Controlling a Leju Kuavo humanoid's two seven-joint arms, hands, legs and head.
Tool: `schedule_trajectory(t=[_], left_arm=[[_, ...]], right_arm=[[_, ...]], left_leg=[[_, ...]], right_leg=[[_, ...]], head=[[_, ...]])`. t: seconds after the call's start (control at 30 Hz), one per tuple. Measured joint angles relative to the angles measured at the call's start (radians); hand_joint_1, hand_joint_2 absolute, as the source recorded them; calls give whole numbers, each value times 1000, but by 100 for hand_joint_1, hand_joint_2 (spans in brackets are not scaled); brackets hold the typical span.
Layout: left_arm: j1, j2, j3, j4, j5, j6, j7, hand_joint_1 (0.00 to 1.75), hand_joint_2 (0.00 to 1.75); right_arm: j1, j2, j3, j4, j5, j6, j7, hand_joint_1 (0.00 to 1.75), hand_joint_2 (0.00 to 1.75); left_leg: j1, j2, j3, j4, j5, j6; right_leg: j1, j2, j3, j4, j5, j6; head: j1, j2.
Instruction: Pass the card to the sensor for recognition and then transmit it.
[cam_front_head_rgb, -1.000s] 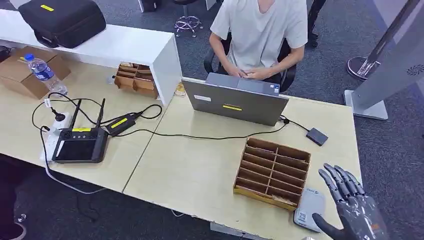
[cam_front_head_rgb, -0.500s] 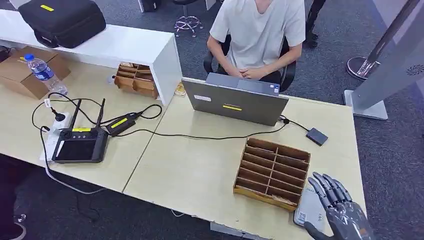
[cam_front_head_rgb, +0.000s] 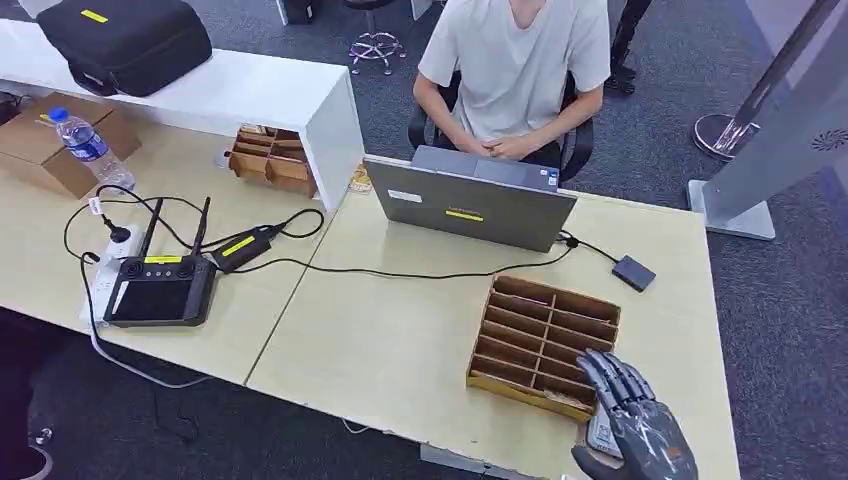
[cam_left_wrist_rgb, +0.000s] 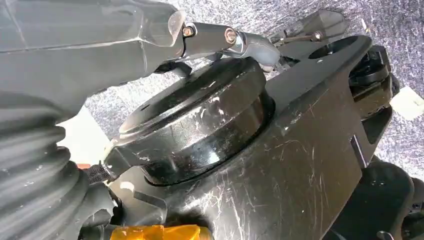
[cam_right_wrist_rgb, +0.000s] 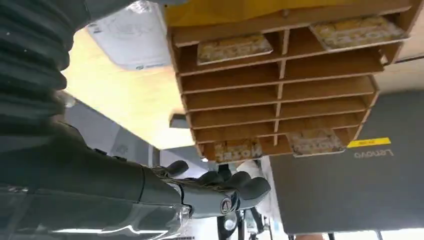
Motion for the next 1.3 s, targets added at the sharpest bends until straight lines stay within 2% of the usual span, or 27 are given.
schedule_trajectory(t=[0.33, 0.7, 0.97, 1.3], left_arm=[[-1, 0, 0, 0, -7, 0, 3, 0, 175], [-2, 0, 0, 0, -8, -1, 6, 0, 175], [-3, 0, 0, 0, -11, -2, 6, 0, 175], [-3, 0, 0, 0, -5, -2, 6, 0, 175]], right_arm=[[-40, 66, 44, 72, -11, 10, -4, 0, 175], [-57, 98, 53, 112, -27, 10, -7, 0, 175], [-71, 141, 65, 152, -46, 4, -13, 0, 175], [-81, 159, 61, 189, -45, -36, -10, 0, 175]], left_leg=[[0, 0, 0, 0, 0, 0], [0, 0, 0, 0, 0, 0], [0, 0, 0, 0, 0, 0], [0, 0, 0, 0, 0, 0]], right_leg=[[0, 0, 0, 0, 0, 0], [0, 0, 0, 0, 0, 0], [0, 0, 0, 0, 0, 0], [0, 0, 0, 0, 0, 0]], head=[[0, 0], [0, 0], [0, 0], [0, 0]])
